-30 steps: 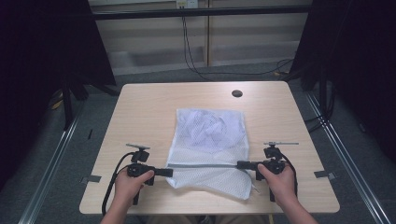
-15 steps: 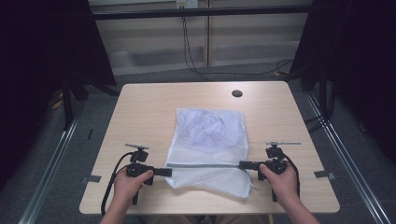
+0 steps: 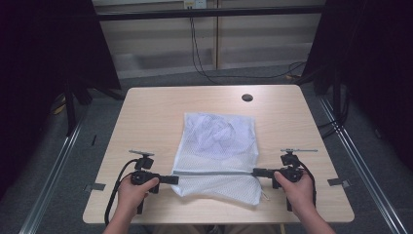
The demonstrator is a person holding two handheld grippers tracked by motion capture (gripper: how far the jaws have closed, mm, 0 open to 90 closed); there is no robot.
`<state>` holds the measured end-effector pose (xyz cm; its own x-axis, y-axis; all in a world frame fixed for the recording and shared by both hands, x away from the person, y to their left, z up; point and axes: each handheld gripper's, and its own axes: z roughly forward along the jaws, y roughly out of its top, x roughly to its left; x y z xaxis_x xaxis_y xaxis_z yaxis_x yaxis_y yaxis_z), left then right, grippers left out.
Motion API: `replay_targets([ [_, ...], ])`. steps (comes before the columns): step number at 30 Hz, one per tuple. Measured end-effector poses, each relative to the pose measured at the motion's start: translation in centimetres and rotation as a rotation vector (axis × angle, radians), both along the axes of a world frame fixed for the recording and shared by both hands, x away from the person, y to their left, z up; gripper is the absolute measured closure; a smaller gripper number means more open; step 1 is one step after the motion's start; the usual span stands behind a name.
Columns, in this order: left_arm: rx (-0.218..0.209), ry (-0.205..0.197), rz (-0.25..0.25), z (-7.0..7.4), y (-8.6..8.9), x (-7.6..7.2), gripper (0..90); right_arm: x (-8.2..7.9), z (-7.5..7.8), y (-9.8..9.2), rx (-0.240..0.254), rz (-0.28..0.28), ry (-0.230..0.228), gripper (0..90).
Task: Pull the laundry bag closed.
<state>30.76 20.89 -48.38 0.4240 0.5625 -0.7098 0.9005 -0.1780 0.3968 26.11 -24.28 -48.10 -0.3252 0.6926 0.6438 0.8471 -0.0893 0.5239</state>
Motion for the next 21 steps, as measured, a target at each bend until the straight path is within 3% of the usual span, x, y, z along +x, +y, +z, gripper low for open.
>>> replay_targets([
  [21, -0.004, -0.006, -0.002, 0.0, 0.2, -0.1, 88.5, -0.3, 0.1, -1.0, 0.016, -0.026, 0.001, 87.3],
])
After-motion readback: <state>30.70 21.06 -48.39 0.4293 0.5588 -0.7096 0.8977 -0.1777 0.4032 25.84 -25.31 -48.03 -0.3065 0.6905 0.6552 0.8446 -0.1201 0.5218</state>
